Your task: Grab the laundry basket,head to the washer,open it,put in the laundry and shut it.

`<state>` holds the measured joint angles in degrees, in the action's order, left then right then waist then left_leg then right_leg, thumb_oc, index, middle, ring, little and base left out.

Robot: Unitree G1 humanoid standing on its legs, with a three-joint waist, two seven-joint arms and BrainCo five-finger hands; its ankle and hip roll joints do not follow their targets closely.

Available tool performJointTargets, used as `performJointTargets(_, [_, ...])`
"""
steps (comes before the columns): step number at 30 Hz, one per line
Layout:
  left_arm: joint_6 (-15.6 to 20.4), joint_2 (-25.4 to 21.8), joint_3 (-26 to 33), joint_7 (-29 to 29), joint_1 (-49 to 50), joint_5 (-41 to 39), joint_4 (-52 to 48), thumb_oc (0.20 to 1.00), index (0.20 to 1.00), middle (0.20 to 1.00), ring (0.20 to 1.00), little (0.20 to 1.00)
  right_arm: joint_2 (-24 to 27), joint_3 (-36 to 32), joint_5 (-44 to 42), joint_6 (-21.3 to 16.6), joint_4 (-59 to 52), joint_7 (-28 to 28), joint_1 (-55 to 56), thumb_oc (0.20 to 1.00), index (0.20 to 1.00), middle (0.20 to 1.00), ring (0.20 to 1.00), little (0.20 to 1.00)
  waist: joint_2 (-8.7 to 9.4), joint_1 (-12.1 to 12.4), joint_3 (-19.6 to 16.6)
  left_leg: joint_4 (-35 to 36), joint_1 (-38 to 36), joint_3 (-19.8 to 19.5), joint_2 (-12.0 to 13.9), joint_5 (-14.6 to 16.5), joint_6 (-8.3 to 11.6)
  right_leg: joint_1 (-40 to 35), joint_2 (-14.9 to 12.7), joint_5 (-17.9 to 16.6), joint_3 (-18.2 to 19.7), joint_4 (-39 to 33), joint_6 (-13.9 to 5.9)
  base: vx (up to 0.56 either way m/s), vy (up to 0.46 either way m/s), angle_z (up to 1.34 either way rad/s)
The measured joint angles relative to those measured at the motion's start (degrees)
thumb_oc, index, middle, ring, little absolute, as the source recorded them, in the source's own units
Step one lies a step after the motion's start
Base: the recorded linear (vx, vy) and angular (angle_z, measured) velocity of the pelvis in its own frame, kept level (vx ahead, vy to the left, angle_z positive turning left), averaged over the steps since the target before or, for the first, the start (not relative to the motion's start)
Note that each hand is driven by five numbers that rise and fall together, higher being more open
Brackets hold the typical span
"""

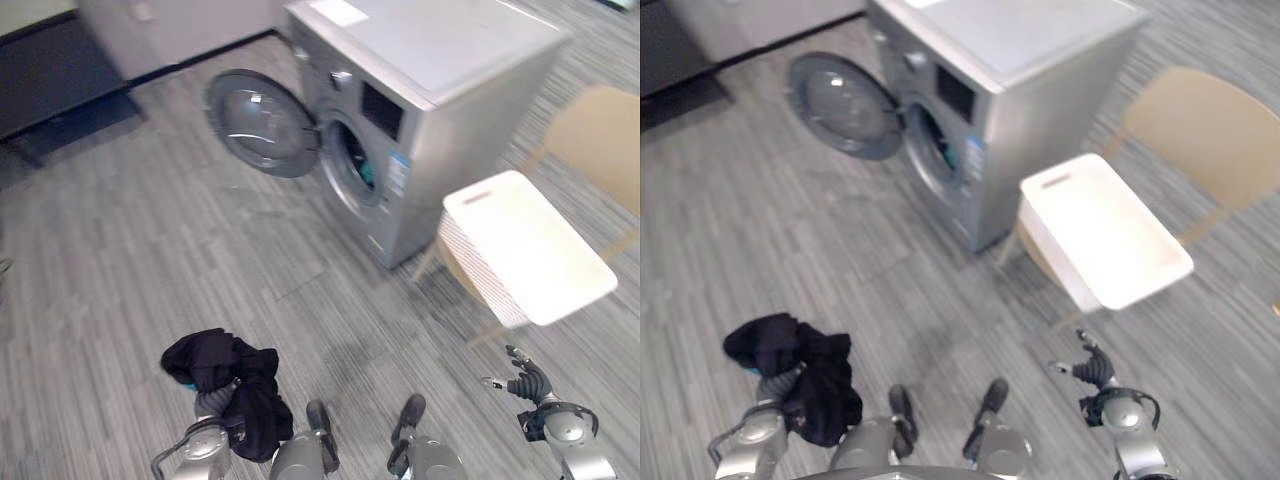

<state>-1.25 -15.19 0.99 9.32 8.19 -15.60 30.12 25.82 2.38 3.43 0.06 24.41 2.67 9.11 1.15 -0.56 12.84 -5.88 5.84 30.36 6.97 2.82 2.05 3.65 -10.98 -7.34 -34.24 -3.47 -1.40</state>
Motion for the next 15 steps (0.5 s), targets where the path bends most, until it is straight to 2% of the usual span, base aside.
performJointTargets(1, [0.13, -0.05, -1.0, -0.03, -0.05, 0.02, -0.36, 0.2, 0.2, 0.2, 0.2, 0.2, -0.15, 0.13, 0.06, -0.13, 0.5, 0.1, -1.46, 1.0, 1.0, 1.0, 1.0, 1.0, -0.74, 1.42, -0.05, 4.04, -1.69, -3.29, -0.76, -1.22, -0.23, 0.71, -0.1, 0.64, 0.04, 2.14, -0.67, 0.3, 0.227, 0.56])
performJointTargets(2, [-0.04, -0.04, -1.08, -0.01, -0.25, 0.01, 0.15, 0.2, 0.2, 0.2, 0.2, 0.2, -0.57, 0.52, 0.07, -0.19, 1.33, 0.14, -2.62, 1.0, 1.0, 1.0, 1.0, 1.0, -0.61, 1.64, 0.03, 4.67, -1.15, -4.61, -1.72, -1.96, -0.66, 1.06, -0.75, 0.84, 0.31, 2.8, -1.41, 0.29, 0.217, 0.2])
performJointTargets(4, [-0.13, -0.1, -1.04, 0.01, -0.22, 0.06, 0.2, 0.2, 0.2, 0.2, 0.2, 0.2, -1.5, 1.13, 0.13, 0.04, 1.71, -0.06, -3.81, 1.0, 1.0, 1.0, 1.0, 1.0, -0.26, 1.94, -0.05, 4.72, -1.21, -5.93, -3.17, -2.39, -1.35, 1.06, -1.84, 0.79, 1.29, 3.5, -2.03, 0.13, 0.112, 0.35])
performJointTargets(5, [-0.26, -0.64, -1.16, 0.03, -0.09, 0.09, 0.16, 0.2, 0.2, 0.2, 0.2, 0.2, -2.0, 2.91, 0.31, 0.15, 2.09, -0.18, -3.96, 1.0, 1.0, 1.0, 1.0, 1.0, 0.16, 2.15, -0.07, 4.72, -1.76, -6.92, -4.5, -3.5, -3.57, 1.48, -3.02, 0.91, 3.21, 6.26, -2.38, 0.04, 0.057, 0.33])
performJointTargets(7, [-0.27, -1.61, -1.01, 0.1, -0.24, 0.14, -0.04, 0.2, 0.2, 0.2, 0.2, 0.2, -3.07, 3.34, 0.33, 0.09, 1.94, -0.25, -4.37, 1.0, 1.0, 1.0, 1.0, 1.0, 0.99, 2.65, -0.06, 4.65, -1.77, -7.77, -5.73, -2.42, -4.12, 1.46, -5.0, 1.22, 3.5, 9.37, -2.83, 0.17, 0.101, 0.47])
performJointTargets(8, [-0.26, -2.43, -1.13, 0.27, -1.74, 0.32, 0.19, 0.2, 0.2, 0.2, 0.2, 0.2, -3.16, 3.42, 0.28, -0.03, 1.87, -0.3, -4.19, 1.0, 1.0, 1.0, 1.0, 1.0, 0.79, 1.82, 0.29, 4.82, -2.35, -12.22, -7.16, -3.05, -6.79, 6.13, -7.07, 4.53, 11.18, 21.47, -2.42, 0.18, 0.1, 1.01])
performJointTargets(9, [-0.22, -3.66, -1.95, 0.61, -2.56, 0.45, 0.23, 0.2, 0.2, 0.2, 0.2, 0.2, -3.48, 4.33, 0.26, 0.05, 2.07, 0.02, -4.73, 1.0, 1.0, 1.0, 1.0, 1.0, 0.51, 0.31, 0.47, 5.06, -1.85, -14.66, -7.27, -3.84, -6.71, 9.81, -5.41, 7.6, 20.77, 26.73, -4.44, 0.36, 0.164, 1.37])
performJointTargets(10, [0.0, -5.85, -1.89, 0.62, -3.5, 0.5, 0.2, 0.2, 0.2, 0.2, 0.2, 0.2, -4.43, 5.36, 0.25, 0.02, 1.88, -0.38, -4.54, 1.0, 1.0, 1.0, 1.0, 1.0, 1.88, -0.57, 0.63, 7.34, -2.73, -15.44, -8.04, -4.93, -6.95, 13.03, -2.97, 9.52, 25.01, 27.04, -4.88, 0.39, 0.129, 0.96])
performJointTargets(12, [0.03, -6.6, -1.17, 0.93, -3.81, 0.51, 0.96, 0.2, 0.2, 0.2, 0.2, 0.2, -5.28, 6.01, 0.21, -0.13, 1.93, -0.26, -6.09, 1.0, 1.0, 1.0, 1.0, 1.0, 2.74, -1.2, 1.49, 6.49, -3.43, -17.86, -8.83, -2.53, -9.05, 16.79, 1.51, 9.68, 28.98, 25.7, -4.59, 0.43, 0.089, 0.49])
performJointTargets(13, [-0.04, -6.3, -1.33, 0.9, -4.68, 0.52, 2.05, 0.2, 0.2, 0.2, 0.2, 0.2, -5.15, 6.15, 0.13, -0.2, 1.95, -0.25, -6.39, 1.0, 1.0, 1.0, 1.0, 1.0, 2.56, -2.73, 2.12, 6.52, -4.23, -19.44, -9.23, -2.04, -9.07, 17.8, 4.16, 9.49, 28.4, 22.38, -4.7, 0.37, 0.035, 0.56])
performJointTargets(14, [-0.02, -5.7, -1.33, 0.97, -5.24, 0.53, 2.65, 0.2, 0.2, 0.2, 0.2, 0.2, -5.14, 6.61, 0.07, -0.15, 2.16, -0.21, -6.49, 1.0, 1.0, 1.0, 1.0, 1.0, 2.71, -3.28, 2.65, 6.48, -4.89, -20.33, -9.71, -1.56, -9.28, 19.86, 5.9, 9.33, 28.53, 20.44, -4.53, 0.44, 0.024, 1.03])
performJointTargets(15, [-0.06, -4.61, -2.02, 0.86, -5.43, 0.53, 2.99, 0.2, 0.2, 0.2, 0.2, 0.2, -5.16, 7.05, -0.02, -0.12, 2.86, -0.22, -6.42, 1.0, 1.0, 1.0, 1.0, 1.0, 2.96, -4.61, 2.9, 5.5, -5.68, -22.42, -11.2, 0.25, -9.17, 23.46, 7.06, 8.64, 28.49, 16.13, -5.18, 0.47, 0.007, 0.93])
